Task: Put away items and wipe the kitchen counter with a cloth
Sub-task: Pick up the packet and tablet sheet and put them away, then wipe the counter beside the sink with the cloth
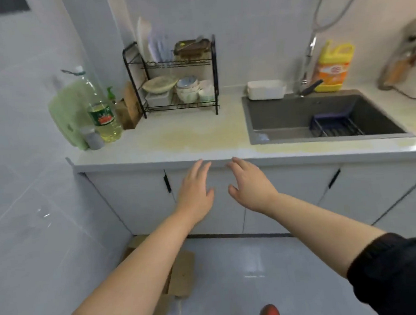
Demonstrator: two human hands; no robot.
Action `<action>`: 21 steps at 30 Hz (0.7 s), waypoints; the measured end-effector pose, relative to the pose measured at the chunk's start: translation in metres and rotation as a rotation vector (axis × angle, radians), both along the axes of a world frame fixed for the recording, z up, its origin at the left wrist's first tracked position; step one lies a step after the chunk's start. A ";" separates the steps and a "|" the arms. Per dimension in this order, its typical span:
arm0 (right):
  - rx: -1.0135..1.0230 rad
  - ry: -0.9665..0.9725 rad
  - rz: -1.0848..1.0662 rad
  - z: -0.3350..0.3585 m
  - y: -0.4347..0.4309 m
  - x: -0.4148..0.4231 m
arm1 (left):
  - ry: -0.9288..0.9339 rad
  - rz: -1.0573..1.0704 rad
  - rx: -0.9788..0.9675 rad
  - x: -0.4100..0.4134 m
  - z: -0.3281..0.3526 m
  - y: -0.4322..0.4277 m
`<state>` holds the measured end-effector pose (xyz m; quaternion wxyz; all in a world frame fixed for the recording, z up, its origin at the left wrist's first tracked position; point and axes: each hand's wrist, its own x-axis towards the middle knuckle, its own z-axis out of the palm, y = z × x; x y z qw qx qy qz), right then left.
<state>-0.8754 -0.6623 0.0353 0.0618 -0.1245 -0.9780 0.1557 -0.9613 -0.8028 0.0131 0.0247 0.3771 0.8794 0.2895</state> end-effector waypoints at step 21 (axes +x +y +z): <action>-0.090 -0.004 -0.968 -0.013 0.321 0.562 | 0.002 -0.858 -0.030 0.457 0.001 0.448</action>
